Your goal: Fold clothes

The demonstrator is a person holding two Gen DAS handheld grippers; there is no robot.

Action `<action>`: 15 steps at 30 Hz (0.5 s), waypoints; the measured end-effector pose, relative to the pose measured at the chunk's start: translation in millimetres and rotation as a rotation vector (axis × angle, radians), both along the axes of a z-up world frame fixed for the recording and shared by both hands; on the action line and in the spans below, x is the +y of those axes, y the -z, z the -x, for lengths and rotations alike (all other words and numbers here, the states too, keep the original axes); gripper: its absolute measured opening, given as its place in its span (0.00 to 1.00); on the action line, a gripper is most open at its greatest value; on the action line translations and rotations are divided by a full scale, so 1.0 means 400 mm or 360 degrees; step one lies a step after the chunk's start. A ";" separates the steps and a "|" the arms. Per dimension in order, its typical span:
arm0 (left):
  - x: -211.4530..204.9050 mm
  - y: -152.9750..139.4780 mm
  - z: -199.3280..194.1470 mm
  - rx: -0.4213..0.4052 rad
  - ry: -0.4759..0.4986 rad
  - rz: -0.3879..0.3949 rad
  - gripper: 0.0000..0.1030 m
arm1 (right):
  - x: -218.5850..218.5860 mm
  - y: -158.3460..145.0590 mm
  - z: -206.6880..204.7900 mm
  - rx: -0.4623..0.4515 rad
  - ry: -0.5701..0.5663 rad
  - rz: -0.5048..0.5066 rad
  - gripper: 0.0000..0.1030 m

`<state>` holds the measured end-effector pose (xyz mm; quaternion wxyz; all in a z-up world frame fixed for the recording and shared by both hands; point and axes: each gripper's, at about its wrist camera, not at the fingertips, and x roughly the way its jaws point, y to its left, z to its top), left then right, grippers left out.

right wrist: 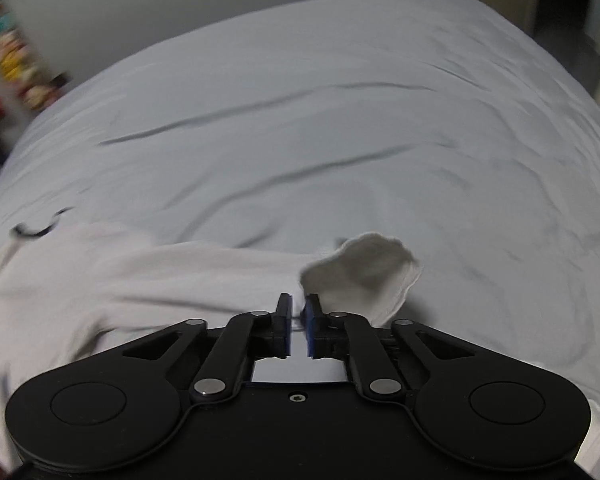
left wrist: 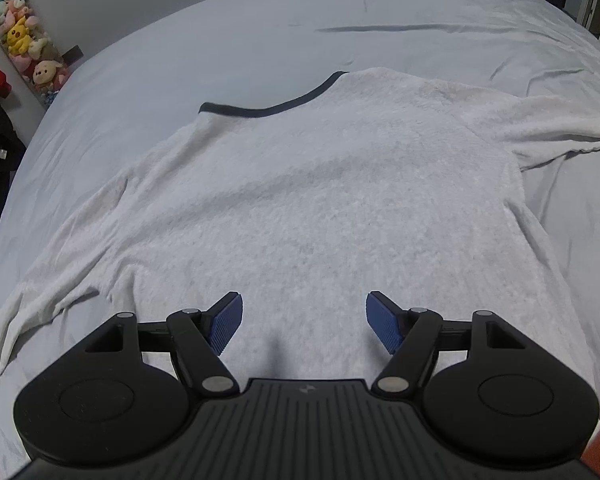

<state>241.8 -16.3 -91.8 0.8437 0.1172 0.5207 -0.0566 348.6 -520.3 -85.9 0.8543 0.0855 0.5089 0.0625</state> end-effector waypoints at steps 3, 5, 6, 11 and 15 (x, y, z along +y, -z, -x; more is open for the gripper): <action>0.010 -0.018 0.037 0.0002 0.0020 0.0033 0.65 | 0.126 -0.051 0.029 -0.0036 -0.0184 -0.0021 0.06; 0.014 -0.027 0.055 -0.0005 0.0027 0.0030 0.65 | 0.225 -0.085 0.057 -0.0062 -0.0320 -0.0050 0.04; 0.019 -0.037 0.067 -0.0018 0.0027 0.0027 0.65 | 0.260 -0.096 0.068 -0.0069 -0.0369 -0.0057 0.03; 0.038 -0.066 0.111 -0.0053 0.0033 0.0042 0.66 | 0.381 -0.132 0.097 -0.0061 -0.0455 0.0011 0.03; 0.051 -0.071 0.125 -0.0059 0.0037 0.0030 0.66 | 0.320 -0.106 0.085 -0.0043 -0.0281 0.0141 0.04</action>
